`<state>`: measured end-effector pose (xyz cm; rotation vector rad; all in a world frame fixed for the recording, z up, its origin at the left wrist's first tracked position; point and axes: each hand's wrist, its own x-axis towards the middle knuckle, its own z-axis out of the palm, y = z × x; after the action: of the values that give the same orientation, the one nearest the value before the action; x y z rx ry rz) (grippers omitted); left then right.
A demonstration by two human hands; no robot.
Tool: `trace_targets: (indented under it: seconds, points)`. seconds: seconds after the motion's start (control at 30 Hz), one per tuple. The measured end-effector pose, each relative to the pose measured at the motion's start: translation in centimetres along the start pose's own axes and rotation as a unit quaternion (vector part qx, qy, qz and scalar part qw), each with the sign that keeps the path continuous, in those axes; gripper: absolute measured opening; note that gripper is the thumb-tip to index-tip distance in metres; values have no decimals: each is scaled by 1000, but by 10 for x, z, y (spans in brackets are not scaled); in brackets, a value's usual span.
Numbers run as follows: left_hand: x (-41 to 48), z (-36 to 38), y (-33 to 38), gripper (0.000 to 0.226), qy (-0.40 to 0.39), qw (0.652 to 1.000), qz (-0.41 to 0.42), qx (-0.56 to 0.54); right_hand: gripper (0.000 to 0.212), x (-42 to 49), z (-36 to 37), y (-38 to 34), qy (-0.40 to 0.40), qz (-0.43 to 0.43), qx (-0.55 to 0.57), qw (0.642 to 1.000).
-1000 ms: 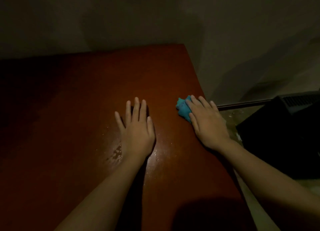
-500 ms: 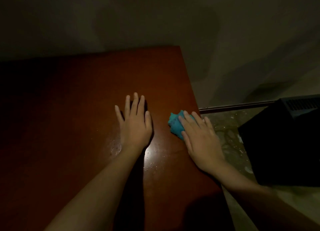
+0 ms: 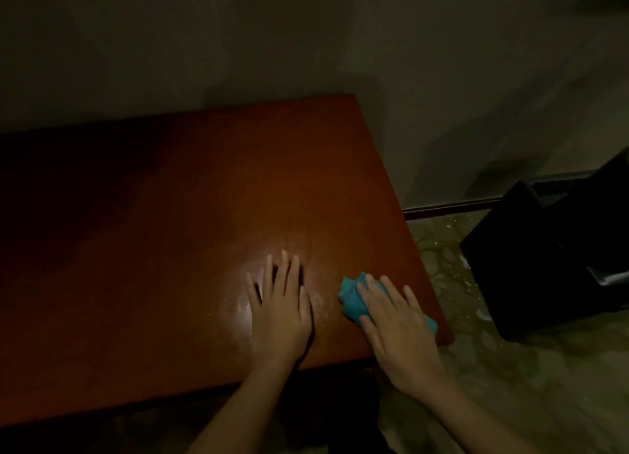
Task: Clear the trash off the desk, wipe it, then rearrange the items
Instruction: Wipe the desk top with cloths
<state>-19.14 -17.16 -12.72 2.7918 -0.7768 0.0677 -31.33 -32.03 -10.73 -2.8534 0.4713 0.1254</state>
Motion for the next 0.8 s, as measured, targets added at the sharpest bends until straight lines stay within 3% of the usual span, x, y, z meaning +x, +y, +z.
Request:
trace_targets:
  seconds: [0.17, 0.23, 0.33, 0.5, 0.8]
  points:
    - [-44, -15, -17, 51, -17, 999, 30, 23, 65, -17, -21, 2, -34, -71, 18, 997]
    - [-55, -26, -21, 51, -15, 1000, 0, -3, 60, -25, -30, 7, -4, -48, -15, 999]
    - [-70, -40, -21, 50, -38, 998, -39, 4, 64, -33, -37, 1, -62, 4, -16, 998]
    - [-85, -57, -14, 43, -71, 997, -8, 40, 54, -21, -43, -19, -73, 28, -46, 996]
    - [-73, -115, -12, 54, -107, 994, -35, -4, 51, -42, -81, -20, -3, 52, 29, 998]
